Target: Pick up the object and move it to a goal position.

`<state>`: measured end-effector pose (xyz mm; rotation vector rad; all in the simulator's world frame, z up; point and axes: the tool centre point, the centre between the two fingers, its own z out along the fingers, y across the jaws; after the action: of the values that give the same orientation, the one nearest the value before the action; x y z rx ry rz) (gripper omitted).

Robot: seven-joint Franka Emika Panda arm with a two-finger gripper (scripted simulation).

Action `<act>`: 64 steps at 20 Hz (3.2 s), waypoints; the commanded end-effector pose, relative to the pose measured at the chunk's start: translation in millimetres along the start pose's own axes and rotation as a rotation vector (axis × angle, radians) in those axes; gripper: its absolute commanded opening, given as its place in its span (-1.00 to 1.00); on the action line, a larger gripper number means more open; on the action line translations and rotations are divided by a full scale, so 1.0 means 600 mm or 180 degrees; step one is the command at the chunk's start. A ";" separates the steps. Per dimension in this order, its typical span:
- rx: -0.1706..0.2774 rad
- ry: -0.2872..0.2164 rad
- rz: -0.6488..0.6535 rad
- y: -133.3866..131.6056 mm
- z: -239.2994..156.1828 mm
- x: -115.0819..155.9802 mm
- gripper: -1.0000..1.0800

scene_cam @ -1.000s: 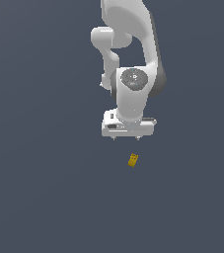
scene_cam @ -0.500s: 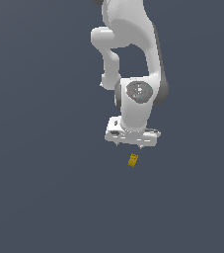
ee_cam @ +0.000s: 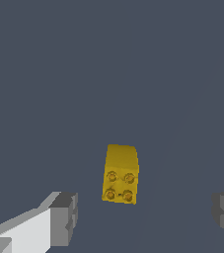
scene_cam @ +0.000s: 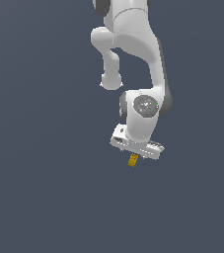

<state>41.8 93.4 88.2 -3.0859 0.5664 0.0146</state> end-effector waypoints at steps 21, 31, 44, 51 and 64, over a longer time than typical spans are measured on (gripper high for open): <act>-0.0006 0.0031 0.0312 -0.018 0.075 0.009 0.92; -0.0006 0.0032 0.0317 -0.019 0.110 0.011 -1.00; -0.0006 0.0032 0.0317 -0.016 0.106 0.012 -1.00; -0.0006 0.0032 0.0317 0.020 0.066 0.023 -1.00; -0.0002 0.0030 0.0319 0.180 -0.117 0.076 -1.00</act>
<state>47.2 -11.0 143.1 -3.0567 0.7216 0.0010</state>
